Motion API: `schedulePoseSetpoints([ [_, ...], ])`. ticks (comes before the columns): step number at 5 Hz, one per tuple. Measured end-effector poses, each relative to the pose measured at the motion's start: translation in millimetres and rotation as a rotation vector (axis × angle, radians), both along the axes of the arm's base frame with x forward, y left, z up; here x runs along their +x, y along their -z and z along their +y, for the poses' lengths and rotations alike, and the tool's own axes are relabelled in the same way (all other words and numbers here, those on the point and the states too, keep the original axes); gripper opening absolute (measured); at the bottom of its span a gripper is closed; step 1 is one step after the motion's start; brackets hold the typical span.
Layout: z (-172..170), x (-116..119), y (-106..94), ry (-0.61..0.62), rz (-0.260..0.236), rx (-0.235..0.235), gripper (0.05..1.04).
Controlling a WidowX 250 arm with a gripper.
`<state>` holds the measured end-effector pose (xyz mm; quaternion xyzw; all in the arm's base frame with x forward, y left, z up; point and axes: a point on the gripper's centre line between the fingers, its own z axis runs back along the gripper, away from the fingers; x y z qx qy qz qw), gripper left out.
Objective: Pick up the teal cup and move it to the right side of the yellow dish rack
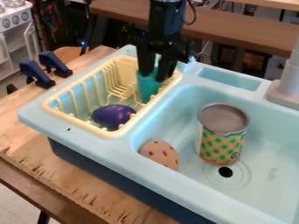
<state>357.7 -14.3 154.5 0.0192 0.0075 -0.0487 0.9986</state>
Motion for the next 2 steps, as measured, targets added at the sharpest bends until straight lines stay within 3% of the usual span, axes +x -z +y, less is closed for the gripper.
schedulePoseSetpoints([
  [1, -6, -2, -19.7, 0.009, -0.064, -0.013, 0.901],
  [2, -11, -2, -51.8, 0.007, -0.152, -0.033, 1.008],
])
